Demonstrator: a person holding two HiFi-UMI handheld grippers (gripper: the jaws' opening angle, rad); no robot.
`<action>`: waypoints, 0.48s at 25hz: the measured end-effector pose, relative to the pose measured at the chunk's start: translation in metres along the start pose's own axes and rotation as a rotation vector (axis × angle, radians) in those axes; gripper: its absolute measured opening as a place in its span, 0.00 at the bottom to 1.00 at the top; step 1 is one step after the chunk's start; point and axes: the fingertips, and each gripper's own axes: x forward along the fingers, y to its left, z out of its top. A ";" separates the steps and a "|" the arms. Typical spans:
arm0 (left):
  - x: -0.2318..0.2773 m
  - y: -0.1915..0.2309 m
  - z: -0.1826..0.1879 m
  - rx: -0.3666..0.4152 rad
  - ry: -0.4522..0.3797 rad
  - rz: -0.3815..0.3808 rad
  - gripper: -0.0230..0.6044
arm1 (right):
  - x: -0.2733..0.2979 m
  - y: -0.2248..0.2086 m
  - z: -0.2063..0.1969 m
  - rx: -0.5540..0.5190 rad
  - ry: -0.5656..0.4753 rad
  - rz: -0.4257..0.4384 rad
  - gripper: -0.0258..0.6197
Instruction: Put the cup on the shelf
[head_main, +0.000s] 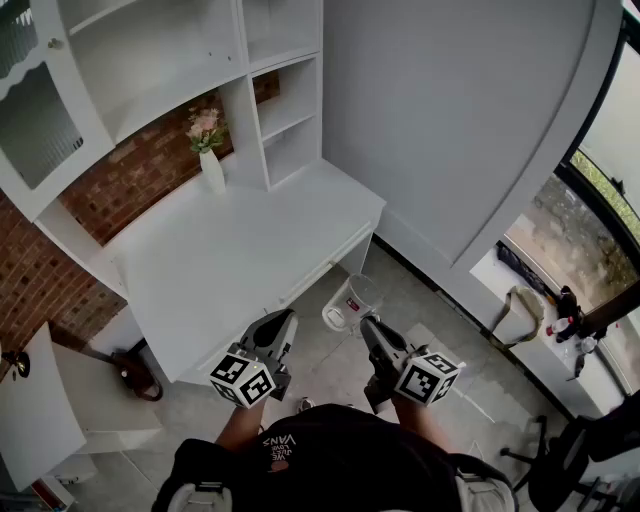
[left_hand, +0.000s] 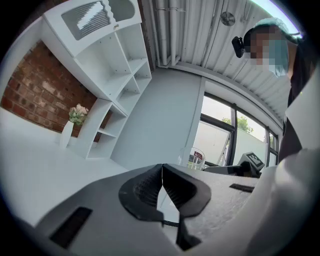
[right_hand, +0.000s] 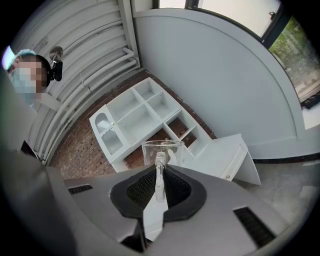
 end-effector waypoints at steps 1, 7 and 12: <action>0.000 -0.003 -0.001 -0.001 -0.001 0.004 0.05 | -0.004 -0.005 0.000 -0.008 -0.010 0.003 0.08; 0.004 -0.027 -0.010 -0.005 -0.009 0.029 0.05 | -0.030 -0.020 0.006 -0.018 -0.015 0.020 0.08; 0.015 -0.047 -0.022 -0.006 -0.011 0.048 0.05 | -0.046 -0.033 0.015 -0.005 -0.004 0.042 0.08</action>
